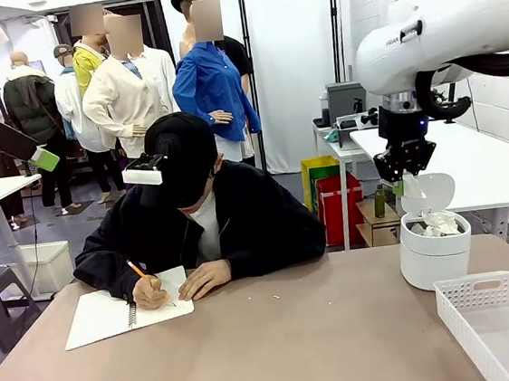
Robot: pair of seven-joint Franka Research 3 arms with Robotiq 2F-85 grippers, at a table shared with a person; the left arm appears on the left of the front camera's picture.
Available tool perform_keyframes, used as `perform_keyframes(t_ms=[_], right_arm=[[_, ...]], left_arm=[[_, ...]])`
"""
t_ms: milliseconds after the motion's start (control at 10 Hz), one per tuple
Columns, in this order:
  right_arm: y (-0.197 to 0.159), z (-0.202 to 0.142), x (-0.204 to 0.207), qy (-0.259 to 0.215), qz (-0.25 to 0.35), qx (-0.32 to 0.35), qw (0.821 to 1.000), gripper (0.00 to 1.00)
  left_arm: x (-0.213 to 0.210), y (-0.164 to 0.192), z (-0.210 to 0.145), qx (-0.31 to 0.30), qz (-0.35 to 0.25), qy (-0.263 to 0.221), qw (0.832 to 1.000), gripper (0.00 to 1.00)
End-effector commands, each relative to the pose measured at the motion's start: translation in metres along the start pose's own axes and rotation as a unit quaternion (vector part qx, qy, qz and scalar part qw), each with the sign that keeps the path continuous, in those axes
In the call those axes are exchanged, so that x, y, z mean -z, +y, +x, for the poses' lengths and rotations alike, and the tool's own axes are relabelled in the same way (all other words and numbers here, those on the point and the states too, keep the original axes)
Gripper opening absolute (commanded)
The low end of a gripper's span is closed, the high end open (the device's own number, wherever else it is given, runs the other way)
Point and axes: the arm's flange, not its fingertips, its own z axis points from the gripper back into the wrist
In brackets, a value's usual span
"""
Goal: Sort the paper based on its condition.
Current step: If a person hands you a paper, place it in the Organizing basket , and if it's crumpled, put it in the Trash can.
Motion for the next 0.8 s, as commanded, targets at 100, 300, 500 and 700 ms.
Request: perform_keyframes(t_ms=[100, 300, 500, 700], right_arm=[[-0.014, -0.021, 0.022, -0.03, 0.06, -0.01, 0.998, 0.26], [-0.024, -0.033, 0.031, -0.035, 0.049, -0.01, 0.998, 0.26], [-0.018, -0.04, 0.029, -0.038, 0.052, -0.009, 0.998, 0.26], [-0.026, -0.025, 0.031, -0.021, 0.045, 0.0, 0.999, 0.26]], left_arm=[[0.0, 0.0, 0.0, -0.001, 0.001, 0.0, 1.0, 1.0], [0.0, 0.0, 0.0, -0.001, 0.001, 0.0, 1.0, 1.0], [0.0, 0.0, 0.0, -0.001, 0.001, 0.0, 1.0, 1.0], [0.0, 0.0, 0.0, -0.001, 0.001, 0.0, 1.0, 1.0]])
